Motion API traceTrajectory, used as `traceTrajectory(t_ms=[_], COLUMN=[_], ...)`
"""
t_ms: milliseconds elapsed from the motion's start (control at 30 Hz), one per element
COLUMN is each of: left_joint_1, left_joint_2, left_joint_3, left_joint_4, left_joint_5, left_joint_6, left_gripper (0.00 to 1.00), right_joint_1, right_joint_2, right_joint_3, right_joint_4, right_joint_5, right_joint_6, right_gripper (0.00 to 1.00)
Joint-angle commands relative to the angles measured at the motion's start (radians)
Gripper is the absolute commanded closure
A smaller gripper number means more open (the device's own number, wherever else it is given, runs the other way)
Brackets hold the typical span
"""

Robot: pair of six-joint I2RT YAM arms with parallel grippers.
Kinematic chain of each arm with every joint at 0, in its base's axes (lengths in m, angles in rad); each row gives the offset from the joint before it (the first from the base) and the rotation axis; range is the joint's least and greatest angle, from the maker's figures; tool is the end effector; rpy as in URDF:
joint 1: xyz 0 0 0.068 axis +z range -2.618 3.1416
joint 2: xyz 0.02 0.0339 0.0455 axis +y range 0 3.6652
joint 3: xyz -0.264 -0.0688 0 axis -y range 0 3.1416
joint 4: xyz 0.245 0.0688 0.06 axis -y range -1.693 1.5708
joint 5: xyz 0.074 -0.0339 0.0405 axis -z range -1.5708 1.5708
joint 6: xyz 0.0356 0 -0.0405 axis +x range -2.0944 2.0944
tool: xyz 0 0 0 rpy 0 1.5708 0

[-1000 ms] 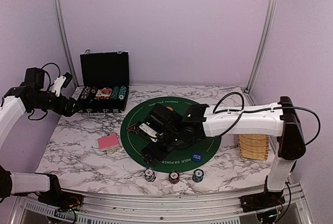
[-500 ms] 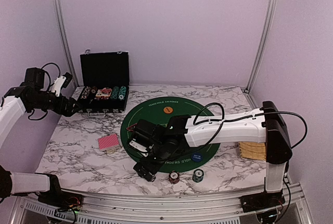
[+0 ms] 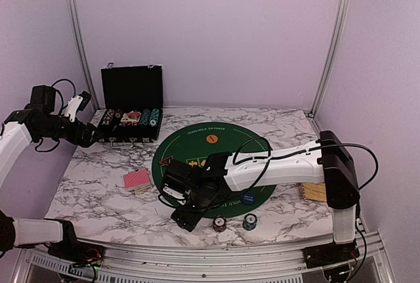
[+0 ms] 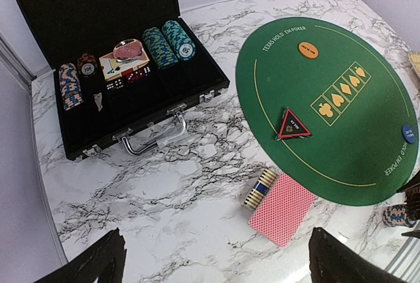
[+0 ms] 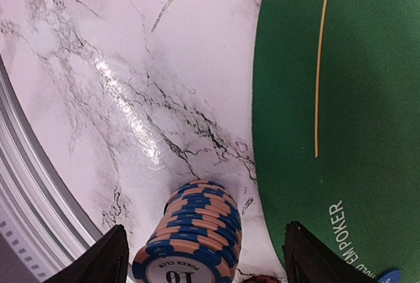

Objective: Distribute texas hold em gaming equipment

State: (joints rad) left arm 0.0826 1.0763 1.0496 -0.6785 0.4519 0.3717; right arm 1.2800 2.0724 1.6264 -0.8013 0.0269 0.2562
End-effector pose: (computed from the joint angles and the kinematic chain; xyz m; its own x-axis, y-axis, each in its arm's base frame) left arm 0.2225 0.0028 0.3306 -0.5085 0.2858 -0.8123 0.4742 0.8803 0.0129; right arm 0.1238 0.4104 0.1895 -0.5050 -0.8040 -0.3140 -0.8552 0.5154 0.0559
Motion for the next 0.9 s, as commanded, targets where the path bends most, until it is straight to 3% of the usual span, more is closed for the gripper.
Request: traceTrajectory(t_ms=[0,567,867], left_joint_1=[0.005,0.005,0.004], left_joint_2=[-0.021,-0.021,-0.020], left_joint_3=[0.007,0.004,0.004], left_joint_4=[-0.023,-0.024,-0.026], left_joint_5=[0.002,0.004,0.007], left_joint_6=[0.013,0.020,0.019], left_gripper=[0.01,0.01,0.01], right_joint_1=[0.009,0.009,0.010], right_joint_2=[0.013,-0.011,-0.032], right_joint_3=[0.043,0.061,0.108], right_joint_4=[-0.008,-0.019,-0.046], right_joint_5=[0.002,0.019,0.032], right_joint_6=[-0.009,-0.014,-0.013], right_gripper=[0.23,0.67,0.75])
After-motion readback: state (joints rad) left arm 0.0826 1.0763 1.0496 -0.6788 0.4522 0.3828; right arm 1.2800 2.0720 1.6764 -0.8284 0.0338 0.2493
